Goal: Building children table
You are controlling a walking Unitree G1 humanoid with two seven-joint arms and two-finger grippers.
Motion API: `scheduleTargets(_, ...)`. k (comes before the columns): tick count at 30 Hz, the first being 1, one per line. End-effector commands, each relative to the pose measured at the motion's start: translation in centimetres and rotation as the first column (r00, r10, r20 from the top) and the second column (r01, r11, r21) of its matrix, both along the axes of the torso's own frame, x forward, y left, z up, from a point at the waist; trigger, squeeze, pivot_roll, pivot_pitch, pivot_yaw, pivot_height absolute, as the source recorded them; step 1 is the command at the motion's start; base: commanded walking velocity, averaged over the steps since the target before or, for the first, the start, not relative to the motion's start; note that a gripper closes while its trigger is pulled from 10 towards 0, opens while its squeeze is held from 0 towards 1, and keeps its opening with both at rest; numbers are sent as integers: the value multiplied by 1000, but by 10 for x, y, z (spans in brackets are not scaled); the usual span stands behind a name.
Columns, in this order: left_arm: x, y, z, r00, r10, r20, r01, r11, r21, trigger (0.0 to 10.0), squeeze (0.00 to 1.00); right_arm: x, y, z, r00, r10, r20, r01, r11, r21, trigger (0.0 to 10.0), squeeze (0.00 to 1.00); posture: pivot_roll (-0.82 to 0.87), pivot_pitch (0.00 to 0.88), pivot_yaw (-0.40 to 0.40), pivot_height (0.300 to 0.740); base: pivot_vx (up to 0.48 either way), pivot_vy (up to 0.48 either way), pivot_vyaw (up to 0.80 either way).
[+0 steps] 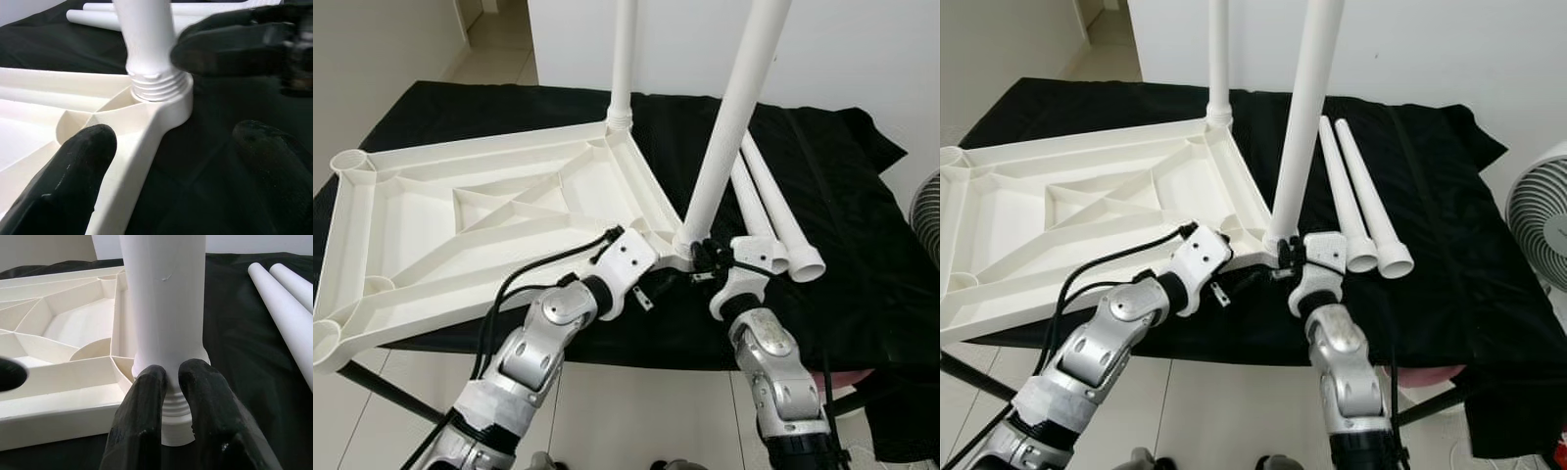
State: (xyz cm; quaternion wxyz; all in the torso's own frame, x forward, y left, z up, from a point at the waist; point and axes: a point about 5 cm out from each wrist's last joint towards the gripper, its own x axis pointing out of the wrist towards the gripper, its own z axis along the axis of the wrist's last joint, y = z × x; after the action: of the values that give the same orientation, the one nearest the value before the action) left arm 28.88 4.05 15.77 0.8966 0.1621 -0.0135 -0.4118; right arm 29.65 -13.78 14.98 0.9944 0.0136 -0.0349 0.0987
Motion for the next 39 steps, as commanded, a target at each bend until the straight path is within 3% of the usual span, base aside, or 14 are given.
scheduleTargets(1, -1, 0, -2, 1000, 3, 0, -3, 1000, 22, 10000, 0, 4, -3, -2, 1000, -2, -7, 2, 1000, 6, 10000, 0, -108, 68, -1, 740, 0, 0, 0)
scheduleTargets(6, -1, 0, -1, 1000, 0, 7, 0, 1000, 31, 10000, 0, 24, -11, 4, 1000, -28, 9, 28, 1000, -5, 10000, 0, -99, 61, -6, 740, 0, 0, 0)
scheduleTargets(8, -2, 0, -2, 1000, 6, 10, -7, 999, 35, 10000, 0, 46, -23, 11, 997, -74, 25, 74, 997, -5, 10000, 0, -91, 56, -8, 740, 0, 0, 0)
scheduleTargets(14, -3, 3, -5, 1000, 22, 6, -22, 999, 49, 10000, 0, 58, -34, 14, 992, -123, 23, 123, 992, -2, 10000, 0, -84, 53, -12, 740, 0, 0, 0)
scheduleTargets(18, -3, 4, -6, 999, 36, -1, -36, 998, 52, 10000, 0, 59, -36, 15, 991, -134, 29, 133, 991, 9, 10000, 0, -78, 53, -16, 740, 0, 0, 0)
scheduleTargets(20, 0, 9, -8, 996, 90, -12, -90, 994, 55, 10000, 0, 52, -30, 17, 994, -92, 63, 88, 994, 71, 10000, 0, -76, 54, -18, 740, 0, 0, 0)
scheduleTargets(26, 5, 16, -11, 989, 146, -8, -145, 987, 75, 10000, 0, 41, -23, 12, 995, -56, 86, 47, 993, 106, 10000, 0, -81, 56, -14, 740, 0, 0, 0)
scheduleTargets(32, 14, 32, -11, 972, 237, -4, -236, 968, 91, 10000, 0, 25, -21, 3, 994, -63, 86, 52, 990, 130, 10000, 0, -102, 67, 4, 740, 0, 0, 0)
scheduleTargets(35, 15, 36, -12, 968, 252, -6, -251, 963, 97, 10000, 0, 24, -21, 2, 994, -65, 87, 53, 990, 132, 10000, 0, -102, 67, 4, 740, 0, 0, 0)
scheduleTargets(39, 22, 53, -15, 946, 324, 4, -322, 938, 132, 10000, 0, 22, -25, 2, 992, -85, 88, 72, 987, 144, 10000, 0, -107, 74, 10, 740, 0, 0, 0)
